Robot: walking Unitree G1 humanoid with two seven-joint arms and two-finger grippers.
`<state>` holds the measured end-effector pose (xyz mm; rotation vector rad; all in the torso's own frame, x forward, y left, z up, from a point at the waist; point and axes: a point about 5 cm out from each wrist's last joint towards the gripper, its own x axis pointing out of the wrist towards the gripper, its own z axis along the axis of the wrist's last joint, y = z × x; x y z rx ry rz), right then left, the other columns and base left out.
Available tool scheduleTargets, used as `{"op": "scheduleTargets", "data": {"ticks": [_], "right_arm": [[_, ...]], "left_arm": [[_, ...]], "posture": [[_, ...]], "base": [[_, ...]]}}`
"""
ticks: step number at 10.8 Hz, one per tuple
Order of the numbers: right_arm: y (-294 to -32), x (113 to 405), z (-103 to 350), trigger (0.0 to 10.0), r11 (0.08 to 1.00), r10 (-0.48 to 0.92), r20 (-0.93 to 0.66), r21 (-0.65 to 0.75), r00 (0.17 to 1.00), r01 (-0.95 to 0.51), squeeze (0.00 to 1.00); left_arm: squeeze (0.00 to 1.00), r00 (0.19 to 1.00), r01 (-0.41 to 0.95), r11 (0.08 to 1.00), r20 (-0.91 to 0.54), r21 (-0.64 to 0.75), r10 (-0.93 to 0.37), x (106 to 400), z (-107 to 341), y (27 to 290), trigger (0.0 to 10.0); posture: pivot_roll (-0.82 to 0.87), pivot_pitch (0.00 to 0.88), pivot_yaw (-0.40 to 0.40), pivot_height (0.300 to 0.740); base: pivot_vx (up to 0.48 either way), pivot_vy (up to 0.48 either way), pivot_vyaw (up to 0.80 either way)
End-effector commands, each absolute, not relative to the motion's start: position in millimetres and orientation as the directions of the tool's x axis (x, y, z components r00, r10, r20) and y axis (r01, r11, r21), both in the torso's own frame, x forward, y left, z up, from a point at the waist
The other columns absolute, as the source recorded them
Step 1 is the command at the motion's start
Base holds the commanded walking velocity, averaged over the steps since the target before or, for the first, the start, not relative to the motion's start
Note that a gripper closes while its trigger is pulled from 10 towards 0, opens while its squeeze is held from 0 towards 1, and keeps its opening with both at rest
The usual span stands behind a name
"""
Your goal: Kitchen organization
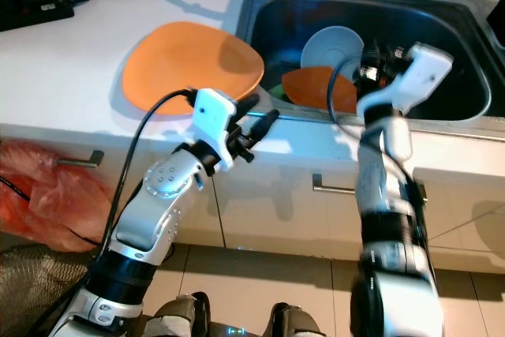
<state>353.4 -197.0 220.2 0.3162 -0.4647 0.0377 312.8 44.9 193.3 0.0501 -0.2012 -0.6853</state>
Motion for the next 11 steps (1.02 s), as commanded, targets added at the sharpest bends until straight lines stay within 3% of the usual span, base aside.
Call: {"op": "scheduleTargets", "data": {"ticks": [1, 7, 11], "right_arm": [[-194.2, 341.2, 218.8, 10.0, 0.953, -0.012, 0.454, 0.275, 0.891, -0.127, 0.0], [-182.8, 297.8, 181.0, 10.0, 0.982, 0.088, 0.367, 0.127, 0.926, -0.143, 0.0], [-183.5, 283.2, 158.1, 10.0, 0.989, 0.057, 0.302, 0.115, 0.952, -0.096, 0.0]], "left_arm": [[0.0, 0.751, 0.626, 0.771, 0.178, 0.119, -0.636, 311.5, 194.1, 41.8, 10.0], [0.0, 0.776, 0.592, 0.8, 0.201, 0.1, -0.599, 311.2, 193.7, 46.4, 10.0], [0.0, 0.774, 0.595, 0.798, 0.2, 0.094, -0.6, 309.5, 193.0, 46.7, 10.0]], "posture": [[0.1, 0.176, -0.04, 0.74], [0.1, 0.184, -0.042, 0.74], [0.09, 0.193, -0.037, 0.74]], "base": [[0.0, 0.0, 0.0], [0.0, 0.0, 0.0], [0.0, 0.0, 0.0]]}}
